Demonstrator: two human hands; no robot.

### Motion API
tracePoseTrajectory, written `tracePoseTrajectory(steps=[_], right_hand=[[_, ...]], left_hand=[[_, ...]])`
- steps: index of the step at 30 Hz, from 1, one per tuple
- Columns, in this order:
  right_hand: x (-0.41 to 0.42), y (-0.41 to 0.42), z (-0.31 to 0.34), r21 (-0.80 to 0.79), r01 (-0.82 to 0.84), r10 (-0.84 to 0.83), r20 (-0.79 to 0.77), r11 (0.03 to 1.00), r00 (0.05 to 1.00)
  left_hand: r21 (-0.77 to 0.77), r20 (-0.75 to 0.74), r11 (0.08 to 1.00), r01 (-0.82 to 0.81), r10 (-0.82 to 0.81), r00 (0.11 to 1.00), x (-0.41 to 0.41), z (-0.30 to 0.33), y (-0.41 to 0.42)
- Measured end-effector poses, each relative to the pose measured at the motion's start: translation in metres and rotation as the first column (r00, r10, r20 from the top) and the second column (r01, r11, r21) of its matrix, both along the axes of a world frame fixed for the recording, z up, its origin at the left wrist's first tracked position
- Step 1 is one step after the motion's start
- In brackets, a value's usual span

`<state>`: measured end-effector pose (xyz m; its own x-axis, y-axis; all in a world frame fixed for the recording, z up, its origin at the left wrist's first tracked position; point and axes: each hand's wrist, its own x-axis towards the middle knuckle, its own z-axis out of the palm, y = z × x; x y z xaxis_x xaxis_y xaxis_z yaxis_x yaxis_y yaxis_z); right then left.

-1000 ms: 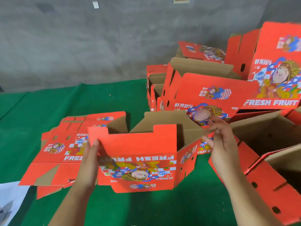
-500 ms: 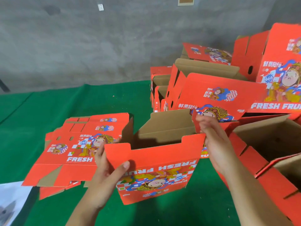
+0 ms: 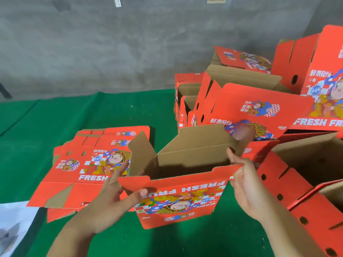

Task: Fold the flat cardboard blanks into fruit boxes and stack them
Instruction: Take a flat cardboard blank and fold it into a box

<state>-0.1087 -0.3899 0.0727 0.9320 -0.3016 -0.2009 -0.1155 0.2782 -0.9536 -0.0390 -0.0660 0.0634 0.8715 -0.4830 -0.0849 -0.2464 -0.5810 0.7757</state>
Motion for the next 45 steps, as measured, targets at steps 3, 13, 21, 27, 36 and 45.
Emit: tracePoseTrajectory(steps=[3,13,21,27,36,45], right_hand=[[-0.014,-0.014,-0.007,0.053,-0.016,0.017,-0.015,0.998,1.0],[-0.041,-0.047,0.012,0.088,-0.165,0.166,-0.006,0.982,0.986],[-0.029,-0.003,-0.006,-0.587,-0.093,-0.101,-0.289,0.804,0.952],[-0.04,-0.001,-0.041,-0.922,0.091,-0.226,0.004,0.377,0.974],[-0.037,0.008,-0.052,-0.722,0.153,-0.107,0.11,0.675,0.988],[-0.048,0.012,-0.062,-0.816,0.192,-0.006,0.225,0.545,0.974]], left_hand=[[-0.029,0.018,0.999,-0.016,0.017,1.0,-0.008,-0.003,-0.007],[-0.149,0.197,0.961,-0.234,0.261,0.945,-0.033,-0.007,-0.023],[-0.184,0.246,0.759,-0.625,0.651,0.718,-0.036,-0.031,-0.055],[-0.086,0.438,0.749,-0.657,0.621,0.65,-0.023,-0.032,-0.056],[-0.325,0.522,0.771,-0.548,0.629,0.576,-0.02,-0.041,-0.051],[-0.148,0.591,0.952,-0.267,0.302,0.748,-0.01,-0.038,-0.04]])
